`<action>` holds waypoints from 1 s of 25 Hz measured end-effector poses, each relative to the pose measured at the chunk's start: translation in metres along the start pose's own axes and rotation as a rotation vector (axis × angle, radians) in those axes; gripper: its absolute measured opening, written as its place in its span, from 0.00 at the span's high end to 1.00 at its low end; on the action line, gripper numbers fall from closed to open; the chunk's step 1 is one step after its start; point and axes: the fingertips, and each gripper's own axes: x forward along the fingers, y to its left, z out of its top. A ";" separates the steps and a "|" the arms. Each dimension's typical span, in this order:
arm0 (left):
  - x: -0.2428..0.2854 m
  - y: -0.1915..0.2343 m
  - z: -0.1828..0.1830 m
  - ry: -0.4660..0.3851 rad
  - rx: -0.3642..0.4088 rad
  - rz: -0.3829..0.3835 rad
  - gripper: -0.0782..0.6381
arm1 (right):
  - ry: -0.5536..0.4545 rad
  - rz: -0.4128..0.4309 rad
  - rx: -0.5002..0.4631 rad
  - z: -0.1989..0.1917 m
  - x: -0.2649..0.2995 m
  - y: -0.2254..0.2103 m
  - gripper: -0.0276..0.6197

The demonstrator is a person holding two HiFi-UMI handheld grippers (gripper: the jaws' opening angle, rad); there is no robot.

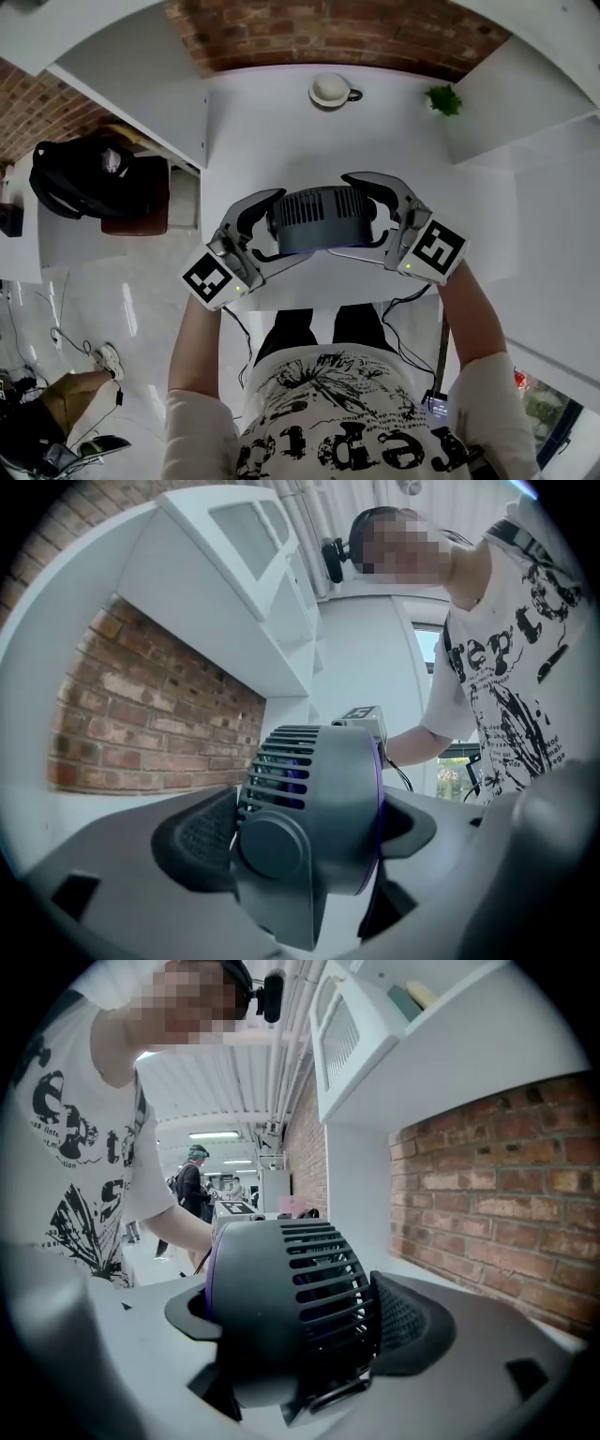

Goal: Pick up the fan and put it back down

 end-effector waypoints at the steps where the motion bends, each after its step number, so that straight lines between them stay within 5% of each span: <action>1: 0.000 -0.004 0.010 -0.004 0.008 0.002 0.30 | 0.001 -0.004 -0.011 0.009 -0.005 0.003 0.26; 14: 0.009 -0.052 0.119 -0.023 0.140 0.003 0.31 | -0.017 -0.040 -0.086 0.105 -0.067 0.024 0.26; 25: 0.028 -0.074 0.164 -0.038 0.245 -0.014 0.31 | -0.052 -0.075 -0.156 0.143 -0.104 0.028 0.26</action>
